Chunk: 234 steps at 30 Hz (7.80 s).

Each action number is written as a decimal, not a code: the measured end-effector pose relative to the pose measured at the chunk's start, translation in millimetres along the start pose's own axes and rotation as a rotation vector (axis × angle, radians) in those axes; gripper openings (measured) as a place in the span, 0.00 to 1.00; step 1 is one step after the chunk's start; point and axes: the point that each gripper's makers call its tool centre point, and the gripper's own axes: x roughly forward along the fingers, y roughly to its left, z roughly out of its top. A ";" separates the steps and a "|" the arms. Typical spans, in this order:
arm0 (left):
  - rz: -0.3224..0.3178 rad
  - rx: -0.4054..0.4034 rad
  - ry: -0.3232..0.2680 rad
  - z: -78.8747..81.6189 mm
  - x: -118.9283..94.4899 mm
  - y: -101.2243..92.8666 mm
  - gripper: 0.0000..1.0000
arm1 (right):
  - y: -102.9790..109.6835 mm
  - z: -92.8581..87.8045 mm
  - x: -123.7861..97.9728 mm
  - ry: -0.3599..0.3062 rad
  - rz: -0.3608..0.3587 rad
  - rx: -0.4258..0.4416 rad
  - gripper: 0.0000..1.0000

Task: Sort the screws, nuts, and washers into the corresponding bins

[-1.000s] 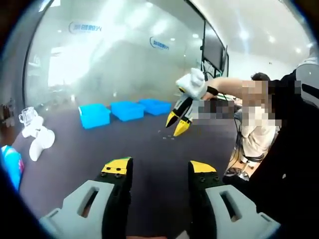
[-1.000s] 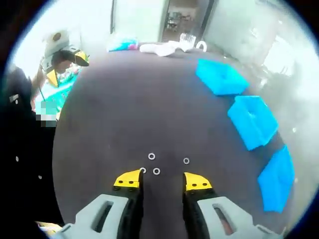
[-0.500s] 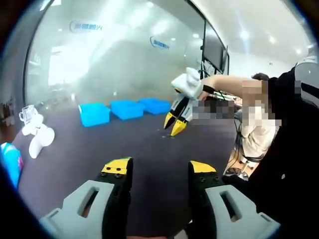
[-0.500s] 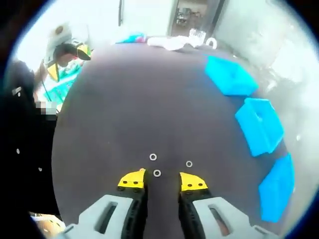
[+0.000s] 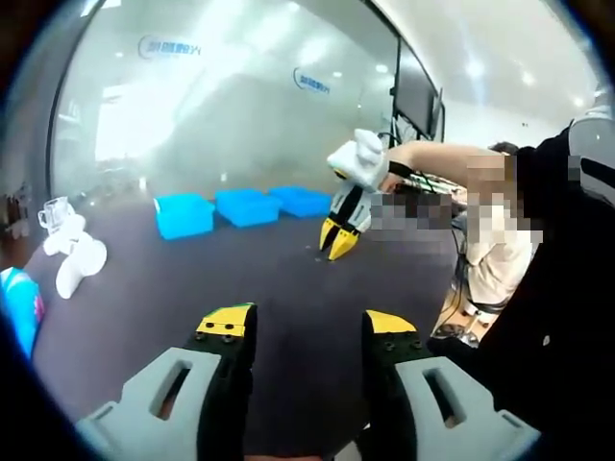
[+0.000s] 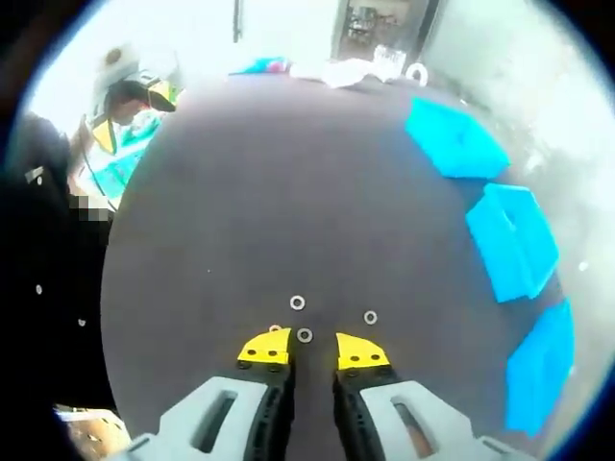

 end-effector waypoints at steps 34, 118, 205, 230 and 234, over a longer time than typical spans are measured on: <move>0.002 0.011 -0.019 9.2 -0.3 -2.6 0.43 | 7.1 5.5 -17.8 -0.103 0.009 0.058 0.01; 0.141 -0.039 -0.176 51.3 -16.7 27.0 0.41 | -236.8 97.9 -84.5 -0.807 -0.742 0.490 0.01; 0.095 -0.015 -0.165 56.4 -7.6 1.0 0.41 | 48.2 -7.4 -125.5 -0.904 -0.502 0.363 0.25; 0.073 -0.005 -0.124 45.2 -8.8 -3.6 0.42 | 76.9 1.7 -86.7 -0.540 -0.292 0.221 0.25; 0.074 -0.004 -0.123 44.6 -9.5 -2.9 0.42 | 78.5 4.2 -81.5 -0.503 -0.261 0.211 0.25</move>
